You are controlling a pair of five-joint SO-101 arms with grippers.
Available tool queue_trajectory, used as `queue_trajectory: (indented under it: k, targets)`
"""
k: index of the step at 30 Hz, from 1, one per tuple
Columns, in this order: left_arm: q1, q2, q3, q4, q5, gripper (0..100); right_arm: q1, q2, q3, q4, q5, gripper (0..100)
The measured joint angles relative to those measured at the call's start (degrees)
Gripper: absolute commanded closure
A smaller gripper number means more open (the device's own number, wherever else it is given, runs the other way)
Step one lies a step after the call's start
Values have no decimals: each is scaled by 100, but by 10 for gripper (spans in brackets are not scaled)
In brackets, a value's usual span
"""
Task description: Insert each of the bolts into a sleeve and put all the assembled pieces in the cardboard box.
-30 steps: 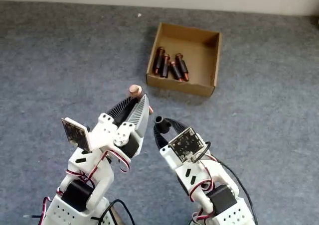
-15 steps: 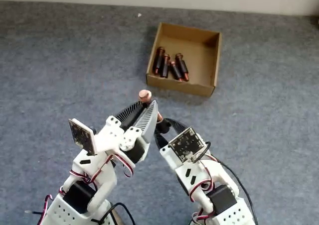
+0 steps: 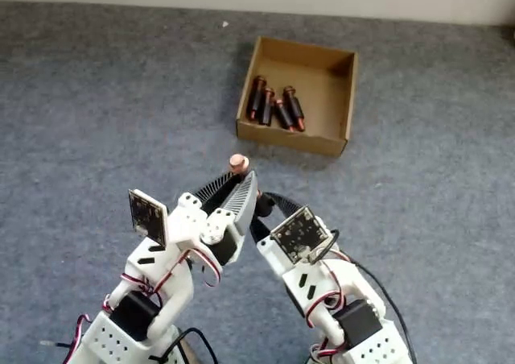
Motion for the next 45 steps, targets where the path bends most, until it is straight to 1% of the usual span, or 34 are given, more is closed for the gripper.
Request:
queue_trajectory:
  k: [6, 7, 10, 13, 15, 18, 21, 25, 27, 28, 30, 34, 36, 39, 45]
  targets:
    - [0, 0, 0, 9, 0, 990, 0, 0, 0, 0, 0, 993]
    - [0, 0, 0, 35, 0, 977, 0, 0, 0, 0, 0, 993]
    - [53, -9, 0, 422, 26, 880, 0, 0, 0, 0, 9, 993]
    - [325, -9, 9, 853, 9, 780, 0, 0, 0, 0, 9, 993]
    - [484, -53, 9, 1143, 18, 758, 9, 9, 0, 0, 9, 993]
    - [545, -62, 0, 1371, 26, 758, 9, 18, 0, 9, 9, 993]
    - [563, -62, 0, 1407, 26, 758, 35, 18, 0, 18, 9, 993]
    - [563, -62, -26, 1486, 26, 759, 281, 18, 0, -35, 9, 993]
    - [563, -62, -114, 1486, 26, 762, 396, 9, 0, -246, 9, 993]
    - [563, -62, -167, 1486, 26, 776, 440, 9, 0, -343, 9, 993]
    - [519, -62, -237, 1503, -44, 834, 527, 9, 0, -440, 9, 993]
    - [123, -26, -299, 1530, -273, 998, 598, 9, 0, -607, 9, 993]
    - [-141, -26, -308, 1530, -396, 977, 598, 9, 0, -633, 9, 993]
    - [-501, -26, -316, 1547, -510, 996, 624, 9, 0, -633, 9, 993]
    - [-1371, -26, -316, 1565, -519, 994, 642, 9, 0, -633, 9, 993]
